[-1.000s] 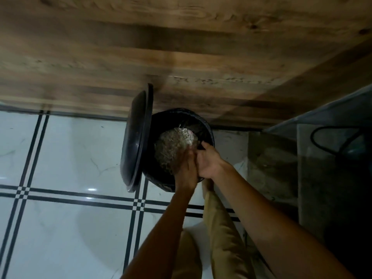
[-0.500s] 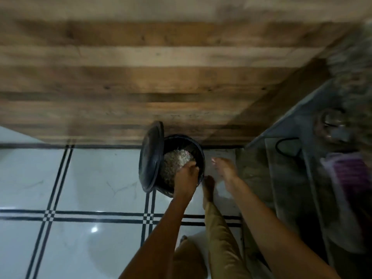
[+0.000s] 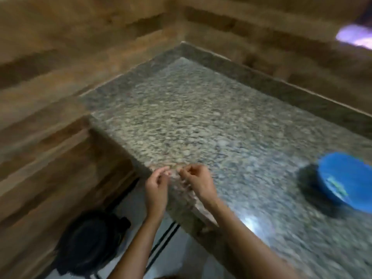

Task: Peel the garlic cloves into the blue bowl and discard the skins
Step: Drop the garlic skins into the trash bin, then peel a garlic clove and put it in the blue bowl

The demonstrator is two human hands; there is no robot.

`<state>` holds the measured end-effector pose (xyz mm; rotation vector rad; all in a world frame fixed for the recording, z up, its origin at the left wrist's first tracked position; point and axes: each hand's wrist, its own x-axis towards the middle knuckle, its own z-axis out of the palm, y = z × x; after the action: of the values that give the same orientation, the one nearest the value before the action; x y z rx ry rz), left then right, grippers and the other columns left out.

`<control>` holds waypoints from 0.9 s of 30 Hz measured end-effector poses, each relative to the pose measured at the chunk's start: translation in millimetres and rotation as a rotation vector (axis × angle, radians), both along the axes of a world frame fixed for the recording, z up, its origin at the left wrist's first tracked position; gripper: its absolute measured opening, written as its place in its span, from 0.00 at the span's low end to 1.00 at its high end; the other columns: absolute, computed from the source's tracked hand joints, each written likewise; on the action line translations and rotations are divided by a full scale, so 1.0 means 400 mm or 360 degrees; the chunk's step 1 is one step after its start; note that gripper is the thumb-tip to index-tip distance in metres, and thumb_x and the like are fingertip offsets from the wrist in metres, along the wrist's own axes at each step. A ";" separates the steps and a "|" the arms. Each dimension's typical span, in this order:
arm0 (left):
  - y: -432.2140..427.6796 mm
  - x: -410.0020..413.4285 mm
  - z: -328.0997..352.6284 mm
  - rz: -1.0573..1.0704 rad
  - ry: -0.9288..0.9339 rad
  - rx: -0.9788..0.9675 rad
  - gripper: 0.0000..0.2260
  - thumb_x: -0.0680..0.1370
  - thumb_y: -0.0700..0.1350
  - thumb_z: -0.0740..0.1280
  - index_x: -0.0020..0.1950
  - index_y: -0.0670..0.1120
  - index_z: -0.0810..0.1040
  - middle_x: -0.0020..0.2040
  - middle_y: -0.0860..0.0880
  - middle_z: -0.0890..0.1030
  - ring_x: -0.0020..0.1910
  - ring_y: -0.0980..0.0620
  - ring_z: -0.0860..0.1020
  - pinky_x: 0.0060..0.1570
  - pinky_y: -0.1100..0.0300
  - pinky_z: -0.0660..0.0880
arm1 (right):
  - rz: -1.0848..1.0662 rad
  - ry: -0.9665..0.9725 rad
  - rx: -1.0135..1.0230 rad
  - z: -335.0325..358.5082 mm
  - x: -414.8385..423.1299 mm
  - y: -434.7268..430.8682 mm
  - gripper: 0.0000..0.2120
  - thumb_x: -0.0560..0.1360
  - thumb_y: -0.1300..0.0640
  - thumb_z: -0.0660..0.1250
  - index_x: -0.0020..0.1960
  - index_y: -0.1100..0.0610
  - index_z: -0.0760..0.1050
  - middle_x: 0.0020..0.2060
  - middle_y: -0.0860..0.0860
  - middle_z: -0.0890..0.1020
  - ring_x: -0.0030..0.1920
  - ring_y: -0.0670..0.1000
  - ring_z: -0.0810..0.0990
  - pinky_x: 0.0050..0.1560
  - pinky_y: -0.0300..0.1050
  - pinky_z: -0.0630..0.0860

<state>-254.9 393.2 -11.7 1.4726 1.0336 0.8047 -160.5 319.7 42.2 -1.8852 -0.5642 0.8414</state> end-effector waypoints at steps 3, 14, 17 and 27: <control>-0.201 0.191 0.028 -0.0519 0.0101 0.0158 0.07 0.77 0.35 0.66 0.50 0.43 0.82 0.47 0.47 0.83 0.45 0.54 0.80 0.48 0.64 0.76 | -0.0317 -0.0017 0.0008 -0.021 0.128 -0.262 0.11 0.73 0.58 0.69 0.33 0.52 0.77 0.30 0.54 0.81 0.29 0.49 0.76 0.33 0.47 0.73; -0.783 0.490 -0.038 -0.1008 0.0554 0.0911 0.09 0.74 0.37 0.69 0.53 0.39 0.82 0.49 0.38 0.80 0.50 0.40 0.76 0.53 0.55 0.69 | -0.1376 -0.0414 -0.0049 -0.071 0.266 -1.034 0.08 0.75 0.63 0.66 0.50 0.56 0.82 0.47 0.51 0.84 0.48 0.48 0.81 0.51 0.40 0.75; -0.791 0.495 -0.060 -0.1108 0.0780 0.1102 0.10 0.76 0.39 0.67 0.56 0.39 0.81 0.53 0.37 0.76 0.52 0.38 0.74 0.54 0.52 0.69 | -0.1446 -0.0613 -0.0242 -0.054 0.276 -1.124 0.11 0.77 0.59 0.65 0.57 0.57 0.79 0.57 0.51 0.80 0.55 0.49 0.78 0.51 0.30 0.67; -0.754 0.530 -0.031 -0.0936 0.0932 0.0842 0.09 0.77 0.42 0.67 0.57 0.43 0.81 0.53 0.42 0.81 0.50 0.45 0.78 0.49 0.53 0.77 | -0.1095 -0.0378 -0.0610 -0.117 0.256 -1.205 0.20 0.72 0.55 0.71 0.63 0.54 0.75 0.59 0.52 0.75 0.57 0.51 0.76 0.60 0.44 0.72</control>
<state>-43.0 91.5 -24.0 2.4086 0.7380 0.2118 -58.2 -162.3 -4.7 -2.3311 0.1406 0.2789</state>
